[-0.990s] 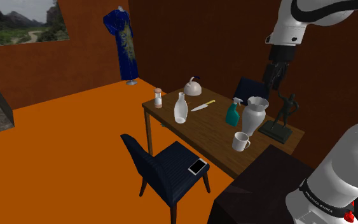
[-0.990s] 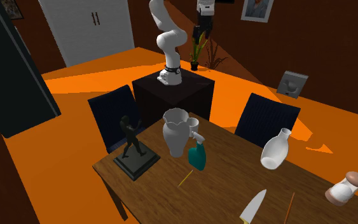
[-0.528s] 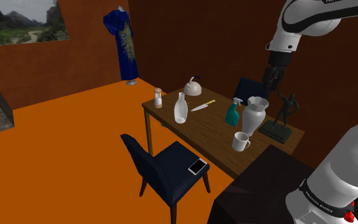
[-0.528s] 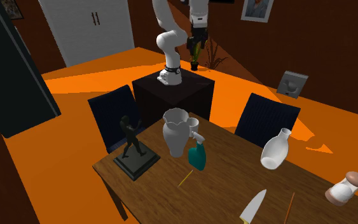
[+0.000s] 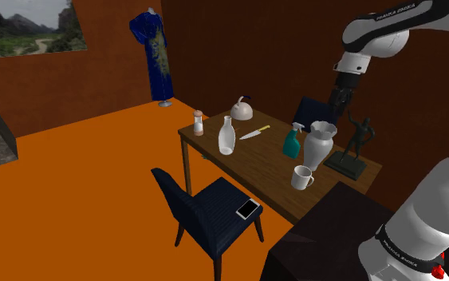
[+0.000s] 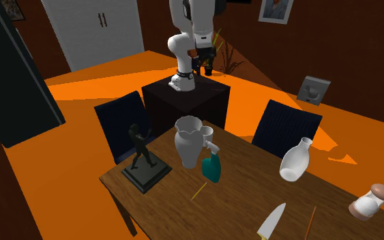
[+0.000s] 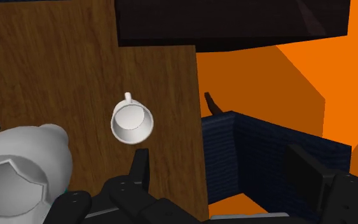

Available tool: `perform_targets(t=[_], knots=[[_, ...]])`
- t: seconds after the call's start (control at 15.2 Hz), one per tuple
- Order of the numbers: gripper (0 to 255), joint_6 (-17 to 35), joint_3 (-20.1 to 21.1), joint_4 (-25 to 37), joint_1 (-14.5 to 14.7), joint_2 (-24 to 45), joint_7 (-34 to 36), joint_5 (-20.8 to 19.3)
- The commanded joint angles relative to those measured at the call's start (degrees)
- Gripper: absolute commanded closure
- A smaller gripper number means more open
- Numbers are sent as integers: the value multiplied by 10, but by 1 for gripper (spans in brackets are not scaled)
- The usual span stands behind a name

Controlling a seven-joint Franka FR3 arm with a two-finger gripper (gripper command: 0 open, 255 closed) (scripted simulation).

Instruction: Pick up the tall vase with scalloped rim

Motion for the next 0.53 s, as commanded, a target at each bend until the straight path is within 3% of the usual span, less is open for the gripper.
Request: perform_targets(t=[0.0, 0.46], knots=[[0, 11, -21, 23, -1, 41, -31, 16], [0, 21, -77, 135, -27, 216, -156, 111]])
